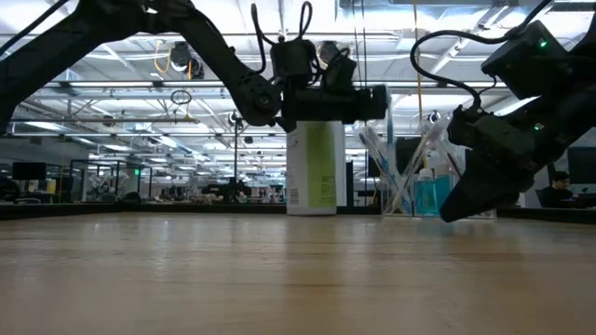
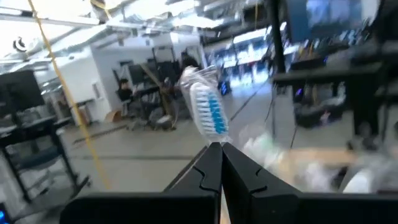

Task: Pick & Place toothbrushing station
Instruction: Put the blue toothbrush into the transparent organizer

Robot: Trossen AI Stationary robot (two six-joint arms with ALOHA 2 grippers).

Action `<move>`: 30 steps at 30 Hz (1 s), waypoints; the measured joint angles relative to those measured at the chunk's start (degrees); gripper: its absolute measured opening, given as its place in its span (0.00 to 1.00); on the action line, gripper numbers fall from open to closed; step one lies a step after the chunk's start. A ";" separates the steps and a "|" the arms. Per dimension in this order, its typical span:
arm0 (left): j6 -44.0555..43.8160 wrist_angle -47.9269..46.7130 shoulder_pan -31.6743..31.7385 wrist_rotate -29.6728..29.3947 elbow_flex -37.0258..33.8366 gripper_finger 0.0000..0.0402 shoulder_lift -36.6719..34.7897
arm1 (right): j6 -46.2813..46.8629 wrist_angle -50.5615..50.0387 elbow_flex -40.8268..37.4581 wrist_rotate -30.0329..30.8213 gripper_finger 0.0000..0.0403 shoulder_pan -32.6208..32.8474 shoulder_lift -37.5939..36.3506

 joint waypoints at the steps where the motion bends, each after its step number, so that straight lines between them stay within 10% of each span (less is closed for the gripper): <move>1: 0.48 -0.87 0.21 -0.66 -0.11 0.01 0.04 | 0.01 -0.05 0.00 0.00 0.28 0.00 -0.01; 30: 1.45 -21.28 -2.84 -6.07 -0.09 0.01 -0.35 | 1.95 -0.06 0.00 0.05 0.28 0.02 0.00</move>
